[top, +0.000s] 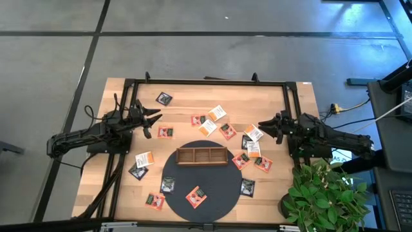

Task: Pick & Place Tea
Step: Put the white tea bag into the right section of the wooden organizer

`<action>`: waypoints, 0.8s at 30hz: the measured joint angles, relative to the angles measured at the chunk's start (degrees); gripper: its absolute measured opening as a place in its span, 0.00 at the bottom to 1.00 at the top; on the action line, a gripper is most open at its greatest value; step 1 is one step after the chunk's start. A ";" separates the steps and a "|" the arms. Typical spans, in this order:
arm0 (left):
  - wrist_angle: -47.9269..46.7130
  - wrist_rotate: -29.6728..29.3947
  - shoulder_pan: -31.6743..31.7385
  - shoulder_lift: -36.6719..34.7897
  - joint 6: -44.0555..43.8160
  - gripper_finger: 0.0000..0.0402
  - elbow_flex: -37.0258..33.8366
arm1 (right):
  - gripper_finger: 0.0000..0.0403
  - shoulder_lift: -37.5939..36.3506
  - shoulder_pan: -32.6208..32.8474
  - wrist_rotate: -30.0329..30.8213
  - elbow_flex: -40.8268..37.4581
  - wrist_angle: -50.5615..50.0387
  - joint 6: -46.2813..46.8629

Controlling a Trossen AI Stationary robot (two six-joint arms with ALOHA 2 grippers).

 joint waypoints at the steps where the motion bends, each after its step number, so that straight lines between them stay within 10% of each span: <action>1: 0.00 0.00 0.00 0.00 0.00 0.27 0.00 | 0.39 0.45 0.00 0.82 0.00 0.10 -1.24; 14: 0.00 0.00 0.00 0.00 -0.05 0.27 0.00 | 0.39 18.10 -0.18 8.45 3.68 2.36 -6.55; 24: 0.00 0.02 0.00 0.00 -9.03 0.27 0.00 | 0.39 36.28 -2.16 14.95 15.75 -16.89 8.35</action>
